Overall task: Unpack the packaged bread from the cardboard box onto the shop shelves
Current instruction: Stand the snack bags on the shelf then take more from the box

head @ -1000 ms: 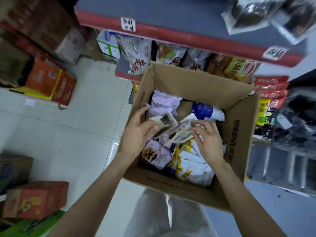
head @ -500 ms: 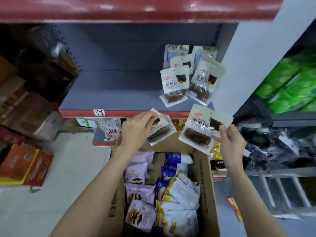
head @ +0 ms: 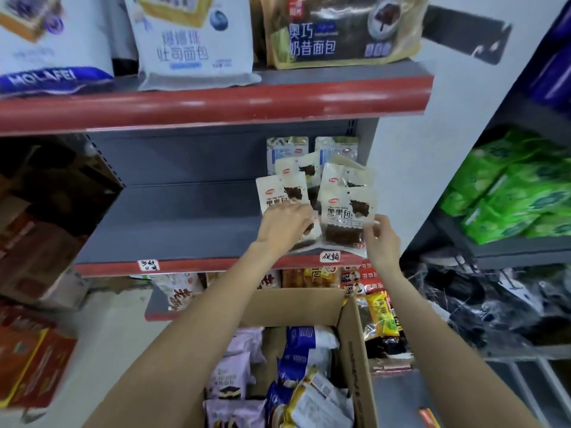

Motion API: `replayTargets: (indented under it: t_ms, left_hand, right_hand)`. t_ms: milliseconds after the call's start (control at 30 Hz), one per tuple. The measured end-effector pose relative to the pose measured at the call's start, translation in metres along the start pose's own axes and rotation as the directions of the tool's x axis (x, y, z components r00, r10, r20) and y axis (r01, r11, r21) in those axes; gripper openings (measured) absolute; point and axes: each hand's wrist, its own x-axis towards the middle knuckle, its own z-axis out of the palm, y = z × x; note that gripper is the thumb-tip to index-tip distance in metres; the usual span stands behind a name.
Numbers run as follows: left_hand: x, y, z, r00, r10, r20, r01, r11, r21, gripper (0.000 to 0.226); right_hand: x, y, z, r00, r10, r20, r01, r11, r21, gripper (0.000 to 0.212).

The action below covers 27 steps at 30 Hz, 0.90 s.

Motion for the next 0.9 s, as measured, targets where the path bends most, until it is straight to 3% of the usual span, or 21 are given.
replayTargets:
  t_ms: [33, 133, 200, 333, 433, 733, 833, 900]
  left_hand:
    - [-0.004, 0.006, 0.002, 0.997, 0.009, 0.076, -0.007, 1.000, -0.019, 0.011]
    - [-0.013, 0.013, 0.002, 0.940, -0.044, 0.339, 0.033, 0.999, 0.038, 0.056]
    - [-0.016, 0.013, 0.000, 0.916, -0.053, 0.397, -0.010, 0.988, 0.153, 0.068]
    - [-0.011, 0.000, -0.002, 0.925, -0.030, 0.378, -0.052, 0.978, 0.203, 0.071]
    - [0.008, -0.015, -0.003, 0.965, -0.045, 0.260, -0.019, 0.970, 0.241, 0.070]
    - [0.012, -0.016, 0.016, 0.890, -0.155, 0.429, 0.134, 0.988, 0.079, 0.075]
    - [0.008, -0.020, 0.011, 0.917, -0.129, 0.377, 0.109, 0.991, 0.074, 0.073]
    - [0.003, -0.019, 0.006, 0.944, -0.100, 0.314, 0.084, 0.994, 0.063, 0.073]
  right_hand:
    - [-0.001, 0.001, 0.000, 0.999, 0.008, 0.034, -0.008, 1.000, 0.010, 0.032]
    - [-0.006, 0.008, -0.001, 0.996, 0.004, 0.087, -0.004, 1.000, -0.008, 0.041]
    - [-0.007, 0.014, 0.000, 0.996, -0.012, 0.093, 0.015, 0.999, -0.034, 0.044]
    - [-0.005, 0.016, 0.003, 0.997, 0.007, 0.083, -0.004, 1.000, -0.026, 0.045]
    - [-0.001, 0.014, 0.004, 0.997, 0.014, 0.079, -0.015, 1.000, 0.007, 0.048]
    - [0.000, 0.019, 0.004, 0.972, 0.020, 0.235, -0.015, 1.000, -0.027, 0.070]
    - [-0.006, 0.024, 0.004, 0.970, 0.038, 0.241, -0.023, 0.998, -0.063, 0.082]
    - [-0.016, 0.025, 0.002, 0.985, 0.023, 0.174, -0.008, 0.996, -0.085, 0.080]
